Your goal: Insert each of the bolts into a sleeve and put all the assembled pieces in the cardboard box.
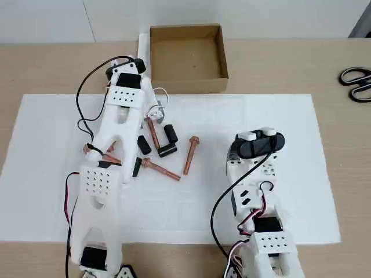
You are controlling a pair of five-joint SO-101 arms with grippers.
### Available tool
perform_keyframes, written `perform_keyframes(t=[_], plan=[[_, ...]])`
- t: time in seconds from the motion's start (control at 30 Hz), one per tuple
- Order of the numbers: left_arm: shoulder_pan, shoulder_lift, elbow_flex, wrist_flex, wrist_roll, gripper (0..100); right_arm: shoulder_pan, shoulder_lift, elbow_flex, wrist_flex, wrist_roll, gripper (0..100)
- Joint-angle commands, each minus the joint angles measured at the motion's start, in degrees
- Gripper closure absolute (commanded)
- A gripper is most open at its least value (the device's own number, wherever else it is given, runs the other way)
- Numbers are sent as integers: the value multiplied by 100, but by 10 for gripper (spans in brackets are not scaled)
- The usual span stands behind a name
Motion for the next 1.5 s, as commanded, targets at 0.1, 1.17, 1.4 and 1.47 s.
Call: perform_keyframes(t=[0.1, 1.17, 1.4, 1.47], plan=[[-9, -35, 66, -9, -35, 1000, 22, -101, 44, 13, -70, 994], [941, -2787, -2360, 800, -967, 994, -1314, -110, 26, -40, -62, 992], [1547, -4501, -136, 791, -993, 994, -1429, -110, 44, -1815, 220, 993], [1679, -5116, 558, 756, -985, 994, -1429, -110, 44, -2220, 536, 993]])
